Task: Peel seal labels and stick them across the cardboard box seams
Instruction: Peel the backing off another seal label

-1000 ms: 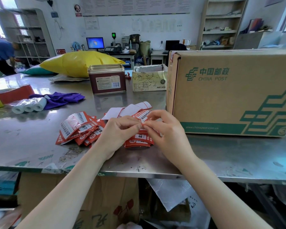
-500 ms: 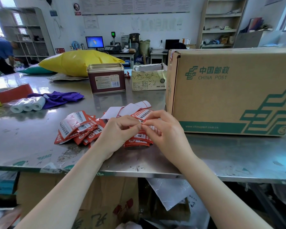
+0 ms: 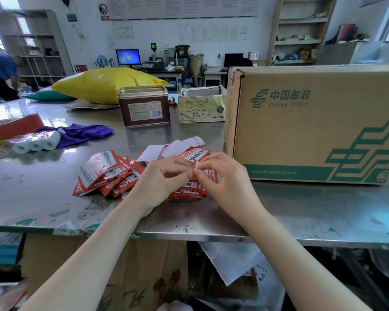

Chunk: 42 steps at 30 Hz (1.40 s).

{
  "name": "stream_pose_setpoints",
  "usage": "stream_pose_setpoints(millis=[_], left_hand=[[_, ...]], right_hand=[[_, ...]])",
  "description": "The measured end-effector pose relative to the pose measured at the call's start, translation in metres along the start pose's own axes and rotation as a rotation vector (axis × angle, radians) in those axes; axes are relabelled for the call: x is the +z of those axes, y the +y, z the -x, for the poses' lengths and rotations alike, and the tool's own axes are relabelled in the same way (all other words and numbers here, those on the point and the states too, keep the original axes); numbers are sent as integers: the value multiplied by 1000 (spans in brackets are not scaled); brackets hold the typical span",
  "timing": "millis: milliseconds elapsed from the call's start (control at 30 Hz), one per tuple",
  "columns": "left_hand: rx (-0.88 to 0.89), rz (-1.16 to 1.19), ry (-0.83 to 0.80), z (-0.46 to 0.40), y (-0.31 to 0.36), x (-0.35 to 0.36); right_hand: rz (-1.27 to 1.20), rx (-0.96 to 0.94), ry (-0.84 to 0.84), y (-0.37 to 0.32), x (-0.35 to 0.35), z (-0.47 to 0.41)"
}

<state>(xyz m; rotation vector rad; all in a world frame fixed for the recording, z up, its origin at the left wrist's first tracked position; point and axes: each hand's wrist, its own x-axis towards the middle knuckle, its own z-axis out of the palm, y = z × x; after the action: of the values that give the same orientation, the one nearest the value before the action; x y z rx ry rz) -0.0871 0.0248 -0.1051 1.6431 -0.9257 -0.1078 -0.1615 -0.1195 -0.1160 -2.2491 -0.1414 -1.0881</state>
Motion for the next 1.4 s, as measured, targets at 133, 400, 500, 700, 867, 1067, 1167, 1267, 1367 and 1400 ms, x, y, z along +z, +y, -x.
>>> stream_pose_setpoints(millis=[133, 400, 500, 700, 867, 1067, 1167, 1267, 1367, 1400], left_hand=[[6, -15, -6, 1, 1, 0], [-87, 191, 83, 0, 5, 0], [-138, 204, 53, -1, 4, 1], [-120, 213, -64, 2, 3, 0], [-144, 193, -8, 2, 4, 1], [-206, 268, 146, -2, 6, 1], [-195, 201, 201, -3, 3, 0], [-191, 174, 176, -3, 1, -1], [-114, 28, 149, -2, 0, -1], [-89, -28, 160, -2, 0, -1]], right_hand=[[-24, 35, -18, -1, -1, 0], [-41, 145, -14, -2, -4, -1], [-83, 148, -10, -4, -3, -1], [-88, 141, -53, -6, -5, 0], [-87, 137, -28, -6, -5, 0], [-93, 160, 15, -6, -6, -1], [-126, 155, 21, -6, -7, -2], [-164, 126, -1, -6, -6, -1], [-205, 136, -65, -5, -6, 0], [-232, 137, -87, -5, -7, 1]])
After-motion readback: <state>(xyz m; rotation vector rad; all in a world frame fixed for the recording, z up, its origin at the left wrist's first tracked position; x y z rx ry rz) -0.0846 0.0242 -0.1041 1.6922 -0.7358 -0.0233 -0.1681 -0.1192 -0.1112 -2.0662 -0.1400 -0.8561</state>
